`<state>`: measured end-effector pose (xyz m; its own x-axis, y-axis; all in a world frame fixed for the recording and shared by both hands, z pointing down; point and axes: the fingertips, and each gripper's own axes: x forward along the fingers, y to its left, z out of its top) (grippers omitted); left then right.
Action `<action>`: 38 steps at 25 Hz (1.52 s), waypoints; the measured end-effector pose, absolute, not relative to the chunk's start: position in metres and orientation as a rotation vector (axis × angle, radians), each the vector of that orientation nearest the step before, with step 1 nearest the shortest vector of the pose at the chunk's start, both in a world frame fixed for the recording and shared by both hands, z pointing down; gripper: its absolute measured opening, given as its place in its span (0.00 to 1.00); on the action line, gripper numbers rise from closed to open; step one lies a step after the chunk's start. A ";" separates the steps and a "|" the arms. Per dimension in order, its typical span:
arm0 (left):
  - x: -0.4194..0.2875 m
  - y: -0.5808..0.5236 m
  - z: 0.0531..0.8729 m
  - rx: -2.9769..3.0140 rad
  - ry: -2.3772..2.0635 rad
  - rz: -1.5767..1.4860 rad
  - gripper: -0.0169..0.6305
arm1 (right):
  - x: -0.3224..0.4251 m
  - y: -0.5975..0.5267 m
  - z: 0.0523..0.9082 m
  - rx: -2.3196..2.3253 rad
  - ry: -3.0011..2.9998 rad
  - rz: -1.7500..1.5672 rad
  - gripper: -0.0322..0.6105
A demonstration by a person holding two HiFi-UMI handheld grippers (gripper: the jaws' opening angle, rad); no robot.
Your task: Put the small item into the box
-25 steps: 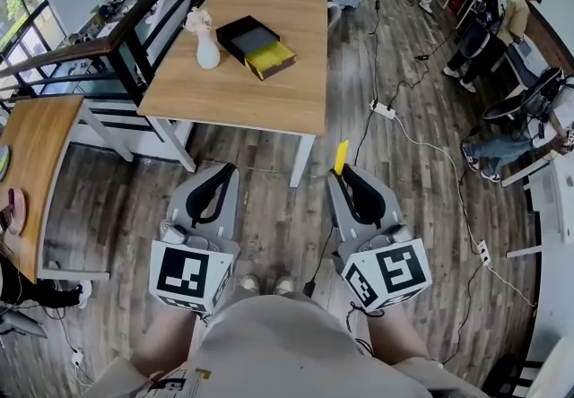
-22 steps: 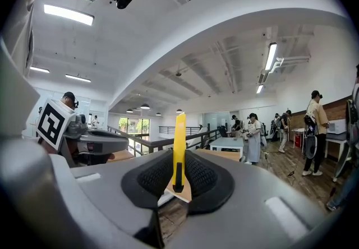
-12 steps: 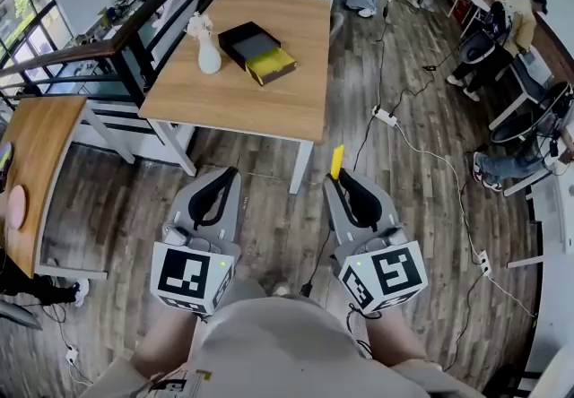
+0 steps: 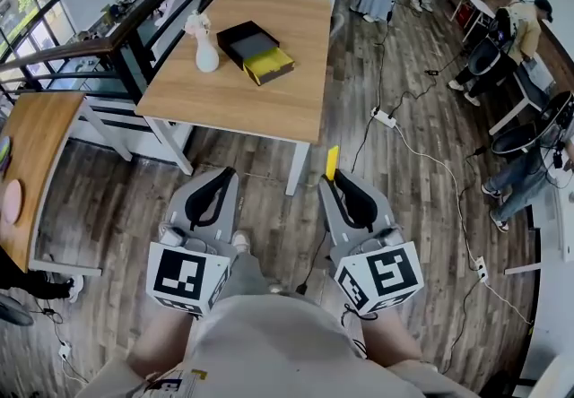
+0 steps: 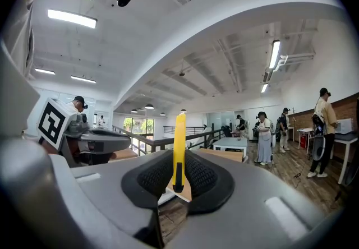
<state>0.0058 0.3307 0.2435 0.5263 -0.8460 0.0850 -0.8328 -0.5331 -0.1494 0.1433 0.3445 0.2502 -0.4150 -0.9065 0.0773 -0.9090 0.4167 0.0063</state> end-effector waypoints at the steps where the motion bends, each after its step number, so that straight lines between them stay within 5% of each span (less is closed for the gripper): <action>1: 0.006 0.329 0.245 -2.662 1.469 -0.228 0.03 | 0.144 0.342 0.253 1.666 -2.582 0.061 0.15; 18: -0.010 0.249 0.275 -2.682 1.464 -0.216 0.03 | 0.127 0.268 0.274 1.658 -2.576 0.060 0.15; 38: -0.054 0.033 0.281 -2.760 1.430 -0.255 0.03 | 0.081 0.058 0.274 1.675 -2.511 0.123 0.15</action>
